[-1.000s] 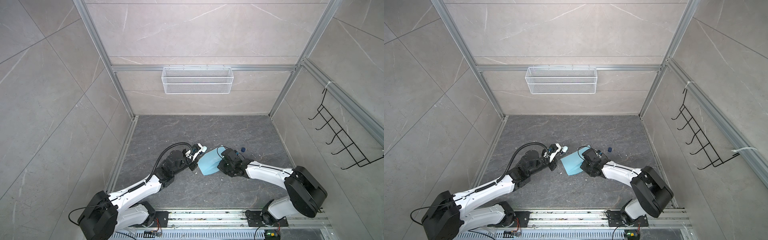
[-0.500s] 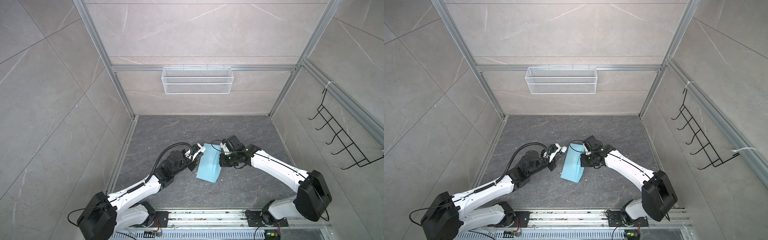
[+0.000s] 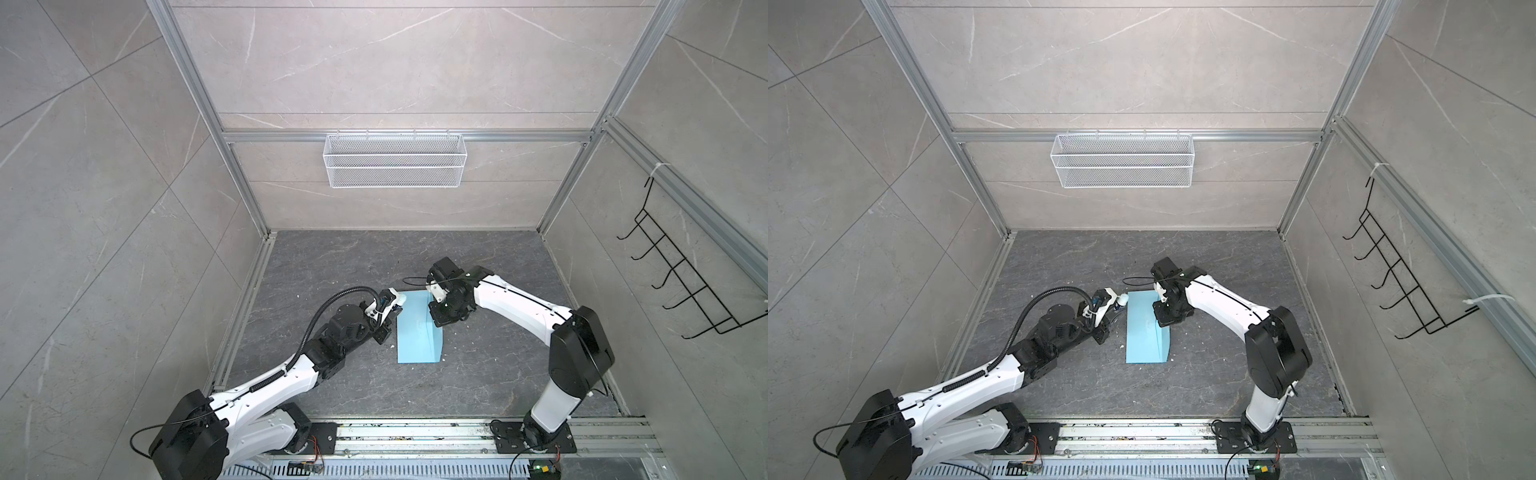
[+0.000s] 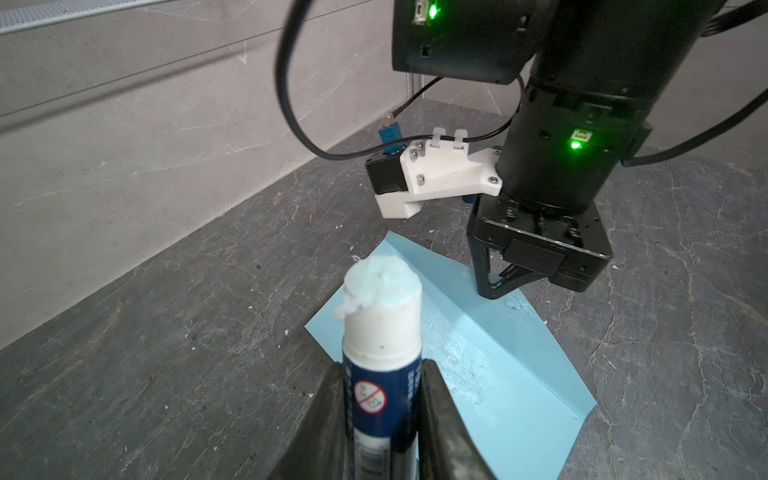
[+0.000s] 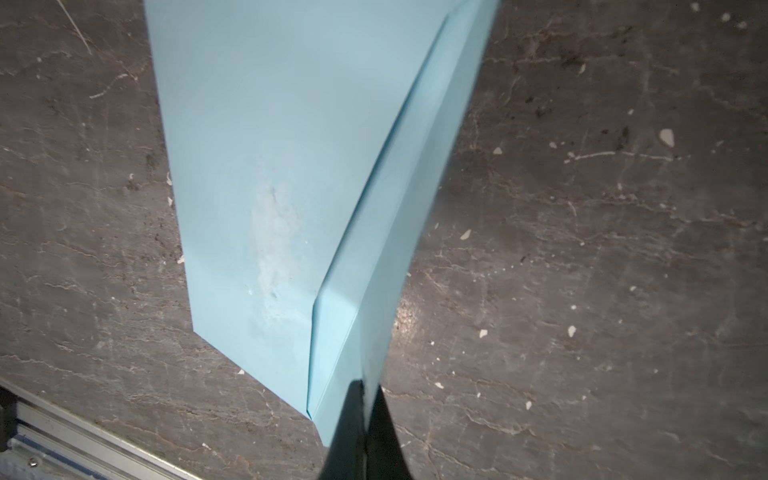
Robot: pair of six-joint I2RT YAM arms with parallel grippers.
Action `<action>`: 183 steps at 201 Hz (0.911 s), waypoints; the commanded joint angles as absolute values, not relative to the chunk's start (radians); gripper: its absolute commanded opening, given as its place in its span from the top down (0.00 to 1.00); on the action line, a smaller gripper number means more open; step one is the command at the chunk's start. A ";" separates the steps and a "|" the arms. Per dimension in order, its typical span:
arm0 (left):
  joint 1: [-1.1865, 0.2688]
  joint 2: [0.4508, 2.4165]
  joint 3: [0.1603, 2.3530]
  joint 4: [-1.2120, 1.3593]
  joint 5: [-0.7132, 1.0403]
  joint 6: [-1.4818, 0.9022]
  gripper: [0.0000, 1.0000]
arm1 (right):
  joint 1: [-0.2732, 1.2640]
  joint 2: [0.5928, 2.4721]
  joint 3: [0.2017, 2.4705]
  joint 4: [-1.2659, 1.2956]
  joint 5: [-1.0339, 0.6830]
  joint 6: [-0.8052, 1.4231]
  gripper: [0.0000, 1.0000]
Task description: Place the letter into the envelope and seal it
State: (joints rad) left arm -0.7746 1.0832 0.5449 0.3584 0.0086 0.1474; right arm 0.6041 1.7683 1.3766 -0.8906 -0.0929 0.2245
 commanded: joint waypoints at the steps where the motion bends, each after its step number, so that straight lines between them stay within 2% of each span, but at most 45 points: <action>1: -0.779 1.071 0.544 0.394 -0.026 0.104 1.00 | 0.594 1.805 1.431 -0.925 -0.077 0.181 0.88; 41: -0.778 1.094 0.542 0.404 -0.050 0.065 1.00 | 0.572 1.777 1.458 -0.846 -0.133 0.190 0.64; 109: -0.777 1.142 0.532 0.445 -0.051 0.043 1.00 | 0.517 1.521 1.258 -0.716 -0.086 0.285 0.56; 115: -0.776 1.147 0.532 0.449 -0.051 0.042 1.00 | 0.514 1.508 1.245 -0.711 -0.074 0.296 0.48; 120: -0.777 1.154 0.534 0.453 -0.049 0.041 1.00 | 0.513 1.500 1.232 -0.709 -0.070 0.306 0.44; 159: -0.776 1.224 0.541 0.486 -0.032 -0.008 1.00 | 0.489 1.405 1.075 -0.603 -0.043 0.431 0.43; 183: -0.777 1.290 0.537 0.524 -0.025 -0.067 1.00 | 0.468 1.382 0.989 -0.570 -0.002 0.507 0.46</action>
